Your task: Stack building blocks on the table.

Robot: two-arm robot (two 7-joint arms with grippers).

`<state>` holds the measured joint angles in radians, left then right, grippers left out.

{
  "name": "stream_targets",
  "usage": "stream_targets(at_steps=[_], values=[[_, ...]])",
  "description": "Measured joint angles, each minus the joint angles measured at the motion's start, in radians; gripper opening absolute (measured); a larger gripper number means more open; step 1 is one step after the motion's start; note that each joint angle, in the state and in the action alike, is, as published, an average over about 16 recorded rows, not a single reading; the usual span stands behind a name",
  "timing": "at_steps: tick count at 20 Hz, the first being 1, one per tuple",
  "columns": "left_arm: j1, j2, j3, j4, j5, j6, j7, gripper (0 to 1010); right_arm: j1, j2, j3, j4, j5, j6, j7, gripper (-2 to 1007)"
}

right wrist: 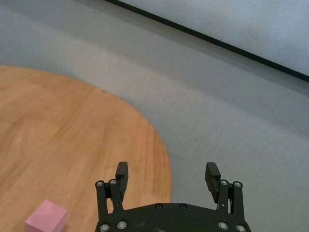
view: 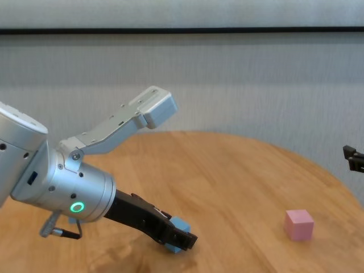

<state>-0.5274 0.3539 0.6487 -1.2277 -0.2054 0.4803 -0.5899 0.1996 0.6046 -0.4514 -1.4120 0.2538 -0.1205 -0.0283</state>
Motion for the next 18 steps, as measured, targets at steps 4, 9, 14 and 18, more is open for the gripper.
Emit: stream_targets(at_steps=[4, 9, 14, 18], values=[[0.012, 0.015, -0.01, -0.03, -0.021, -0.011, -0.02, 831, 0.0, 0.0, 0.0, 0.0, 0.0, 0.0, 0.0, 1005], [0.036, 0.035, -0.046, -0.077, -0.066, -0.035, -0.014, 937, 0.0, 0.0, 0.0, 0.0, 0.0, 0.0, 0.0, 1005], [0.071, 0.034, -0.133, -0.112, -0.119, -0.097, 0.069, 990, 0.0, 0.0, 0.0, 0.0, 0.0, 0.0, 0.0, 1005], [0.099, 0.02, -0.219, -0.116, -0.143, -0.17, 0.176, 999, 0.0, 0.0, 0.0, 0.0, 0.0, 0.0, 0.0, 1005]])
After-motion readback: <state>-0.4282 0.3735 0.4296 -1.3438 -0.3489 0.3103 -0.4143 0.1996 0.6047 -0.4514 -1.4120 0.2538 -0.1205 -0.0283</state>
